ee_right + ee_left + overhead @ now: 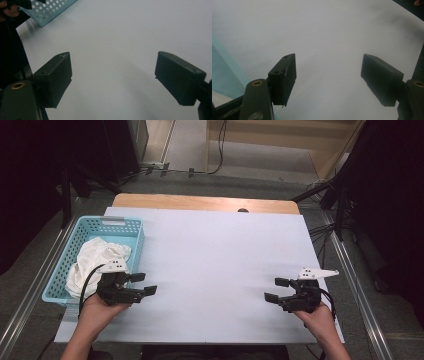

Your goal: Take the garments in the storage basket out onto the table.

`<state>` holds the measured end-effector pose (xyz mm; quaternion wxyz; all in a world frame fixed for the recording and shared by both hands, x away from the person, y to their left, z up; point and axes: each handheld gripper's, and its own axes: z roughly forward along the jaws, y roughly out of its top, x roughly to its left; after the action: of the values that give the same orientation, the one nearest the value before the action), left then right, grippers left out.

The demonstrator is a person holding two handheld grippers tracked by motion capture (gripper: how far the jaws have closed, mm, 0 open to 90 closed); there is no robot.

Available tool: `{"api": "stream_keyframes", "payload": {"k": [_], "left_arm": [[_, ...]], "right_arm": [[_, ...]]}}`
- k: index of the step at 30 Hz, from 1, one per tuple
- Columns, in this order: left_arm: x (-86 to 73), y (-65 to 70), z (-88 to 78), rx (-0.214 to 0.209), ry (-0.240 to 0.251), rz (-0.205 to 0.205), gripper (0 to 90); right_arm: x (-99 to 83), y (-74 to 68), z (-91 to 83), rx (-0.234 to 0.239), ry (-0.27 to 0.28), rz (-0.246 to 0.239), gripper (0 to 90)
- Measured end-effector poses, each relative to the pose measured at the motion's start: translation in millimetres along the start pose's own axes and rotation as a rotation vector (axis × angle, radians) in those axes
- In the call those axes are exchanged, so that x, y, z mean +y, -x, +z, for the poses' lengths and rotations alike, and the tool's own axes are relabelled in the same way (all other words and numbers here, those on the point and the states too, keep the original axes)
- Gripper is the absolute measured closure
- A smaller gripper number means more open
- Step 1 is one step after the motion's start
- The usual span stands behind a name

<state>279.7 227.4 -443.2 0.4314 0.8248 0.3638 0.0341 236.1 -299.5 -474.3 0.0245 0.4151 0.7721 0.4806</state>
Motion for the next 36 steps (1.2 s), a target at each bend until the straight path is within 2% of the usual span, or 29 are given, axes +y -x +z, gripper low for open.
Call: {"api": "stream_keyframes", "payload": {"k": [5,8,17,32,36], "left_arm": [[0.5,0.5,1.1,0.0,-0.01,0.007,28.9],[0.7,0.3,1.5,-0.007,-0.025,0.011,29.9],[1.6,3.2,4.9,0.01,-0.065,0.032,29.9],[2.7,2.4,5.4,0.007,-0.067,0.021,30.0],[3.1,2.1,5.5,0.005,-0.07,0.023,30.0]], "right_arm": [[-0.8,1.6,1.0,0.0,-0.013,0.007,12.7],[-0.7,1.9,3.1,0.003,-0.025,-0.001,12.8],[-0.6,-0.8,7.8,0.009,-0.05,-0.025,12.8],[1.5,5.4,15.0,0.02,-0.059,-0.026,12.7],[1.3,3.0,15.5,0.019,-0.062,-0.023,12.7]]}}
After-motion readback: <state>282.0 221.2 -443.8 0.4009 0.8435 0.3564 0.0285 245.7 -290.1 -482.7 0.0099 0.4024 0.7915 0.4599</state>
